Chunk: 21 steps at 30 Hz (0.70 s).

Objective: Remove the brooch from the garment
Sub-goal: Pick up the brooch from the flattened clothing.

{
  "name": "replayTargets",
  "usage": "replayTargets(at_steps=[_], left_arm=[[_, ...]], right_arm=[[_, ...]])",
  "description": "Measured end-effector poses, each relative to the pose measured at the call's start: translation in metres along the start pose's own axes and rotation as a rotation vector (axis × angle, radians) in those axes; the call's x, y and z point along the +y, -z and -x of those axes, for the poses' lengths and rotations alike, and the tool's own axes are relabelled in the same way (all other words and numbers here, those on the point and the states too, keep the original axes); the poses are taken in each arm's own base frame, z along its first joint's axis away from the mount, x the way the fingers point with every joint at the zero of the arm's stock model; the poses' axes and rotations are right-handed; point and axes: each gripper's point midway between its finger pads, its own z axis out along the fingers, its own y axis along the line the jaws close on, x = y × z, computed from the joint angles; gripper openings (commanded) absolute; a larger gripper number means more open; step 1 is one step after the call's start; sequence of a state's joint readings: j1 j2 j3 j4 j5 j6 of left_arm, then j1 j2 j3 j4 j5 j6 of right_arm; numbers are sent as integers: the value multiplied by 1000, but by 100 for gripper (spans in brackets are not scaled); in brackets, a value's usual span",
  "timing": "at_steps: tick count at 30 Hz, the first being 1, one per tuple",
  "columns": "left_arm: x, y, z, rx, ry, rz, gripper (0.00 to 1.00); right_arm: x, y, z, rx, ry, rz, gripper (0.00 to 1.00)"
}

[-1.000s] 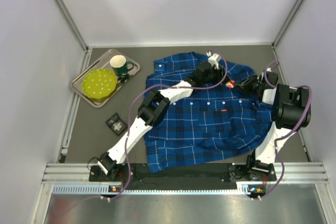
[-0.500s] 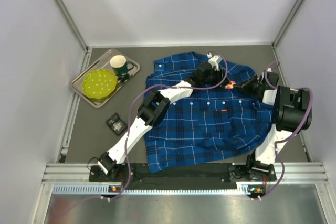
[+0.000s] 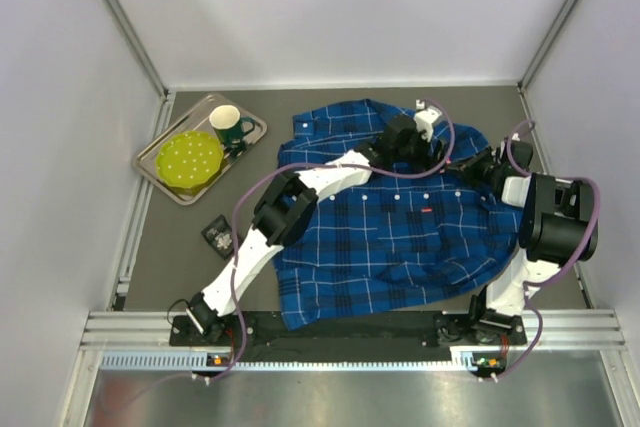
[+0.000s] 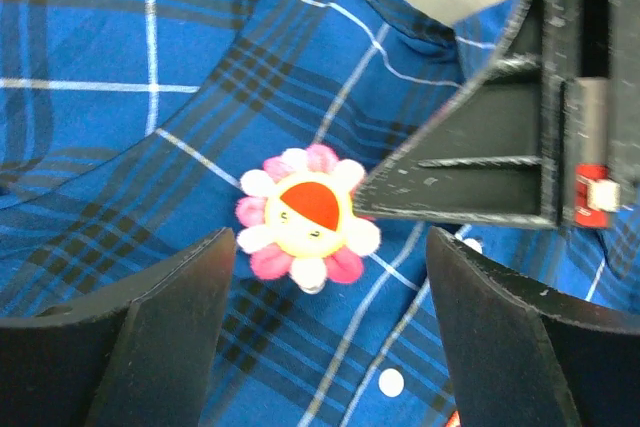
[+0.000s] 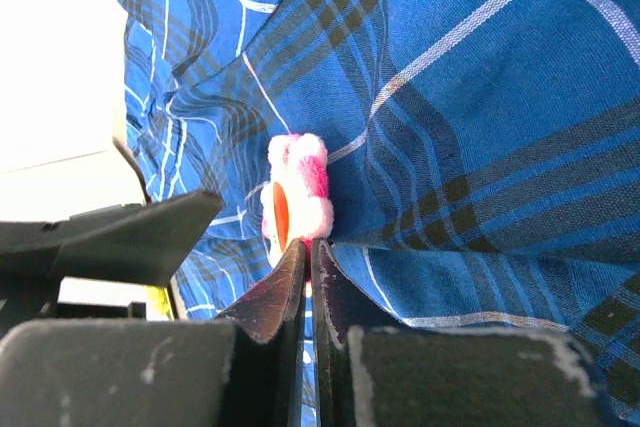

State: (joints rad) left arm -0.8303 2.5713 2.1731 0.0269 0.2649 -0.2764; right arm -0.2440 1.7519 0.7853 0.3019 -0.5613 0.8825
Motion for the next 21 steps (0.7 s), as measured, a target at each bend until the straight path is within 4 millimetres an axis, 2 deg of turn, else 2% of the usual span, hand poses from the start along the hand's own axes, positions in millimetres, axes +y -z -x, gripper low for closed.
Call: replayTargets(at_steps=[2,7,11,13,17,21], left_arm=[[-11,5,2,1,-88,11,79],[-36,7,-13,28,-325,54,57],[-45,5,-26,53,-468,91,53],[-44,5,-26,53,-525,115,53],[-34,4,-21,51,-588,154,43],[-19,0,-25,62,-620,197,42]], right_arm=[[-1,0,-1,2,-3,-3,0],[-1,2,-1,2,-6,-15,0],[1,4,0,-3,-4,-12,0],[2,4,0,-5,-3,-10,0],[2,6,-1,-5,-5,-10,0],[2,6,-1,-3,-8,-8,0]])
